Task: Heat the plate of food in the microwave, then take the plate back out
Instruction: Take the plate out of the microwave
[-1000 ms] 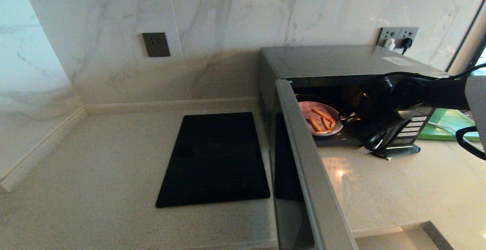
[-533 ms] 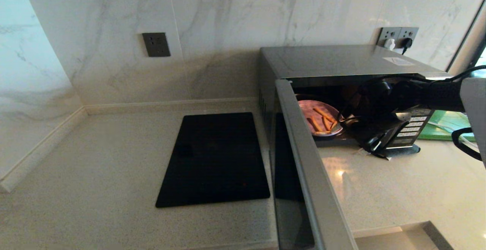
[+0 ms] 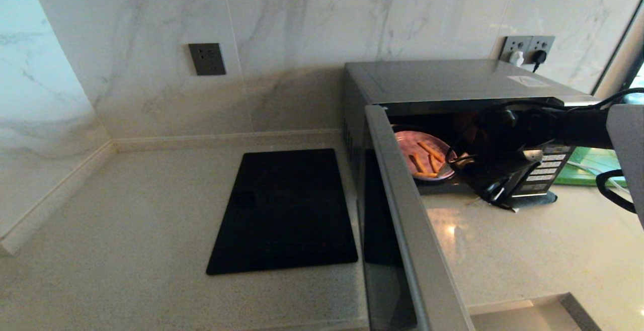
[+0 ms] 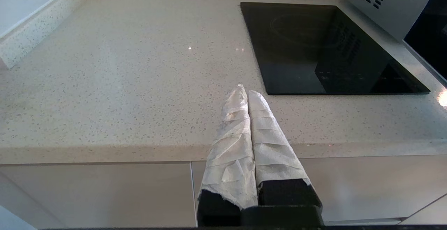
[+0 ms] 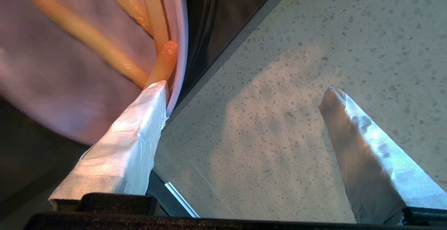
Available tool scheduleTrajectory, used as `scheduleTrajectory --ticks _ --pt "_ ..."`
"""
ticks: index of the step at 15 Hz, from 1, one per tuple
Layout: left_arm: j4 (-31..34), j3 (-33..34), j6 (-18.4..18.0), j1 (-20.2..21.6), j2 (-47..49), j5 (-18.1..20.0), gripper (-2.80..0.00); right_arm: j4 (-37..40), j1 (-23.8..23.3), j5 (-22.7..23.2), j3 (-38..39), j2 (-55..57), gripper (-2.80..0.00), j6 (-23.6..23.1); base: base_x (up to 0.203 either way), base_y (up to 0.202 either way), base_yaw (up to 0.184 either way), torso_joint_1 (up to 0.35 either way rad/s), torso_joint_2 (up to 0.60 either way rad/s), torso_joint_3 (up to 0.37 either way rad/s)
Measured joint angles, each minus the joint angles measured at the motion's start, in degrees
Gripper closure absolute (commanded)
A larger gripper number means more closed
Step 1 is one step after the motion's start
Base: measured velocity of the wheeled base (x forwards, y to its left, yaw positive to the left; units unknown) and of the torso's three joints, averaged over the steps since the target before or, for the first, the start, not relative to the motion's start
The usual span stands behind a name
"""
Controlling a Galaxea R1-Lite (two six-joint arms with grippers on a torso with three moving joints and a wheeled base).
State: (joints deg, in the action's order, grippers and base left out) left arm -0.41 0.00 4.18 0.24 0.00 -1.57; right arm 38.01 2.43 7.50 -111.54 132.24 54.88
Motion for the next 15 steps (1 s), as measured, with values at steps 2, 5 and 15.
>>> scheduleTrajectory --ticks 2,5,15 --pt "0.0 0.0 0.0 0.0 0.0 0.0 0.00 0.2 -0.1 -0.3 0.2 -0.5 -2.80 0.0 0.000 0.000 0.000 0.000 0.00 0.000" --pt "0.0 0.0 0.0 0.0 0.0 0.0 0.00 0.4 -0.2 -0.5 0.4 -1.3 -2.80 0.0 0.000 0.000 0.000 0.000 0.00 0.000" --pt "0.0 0.0 0.0 0.0 0.0 0.0 0.00 -1.1 -0.4 -2.1 -0.5 -2.6 -2.80 2.4 0.000 0.000 0.000 0.000 0.00 0.000"
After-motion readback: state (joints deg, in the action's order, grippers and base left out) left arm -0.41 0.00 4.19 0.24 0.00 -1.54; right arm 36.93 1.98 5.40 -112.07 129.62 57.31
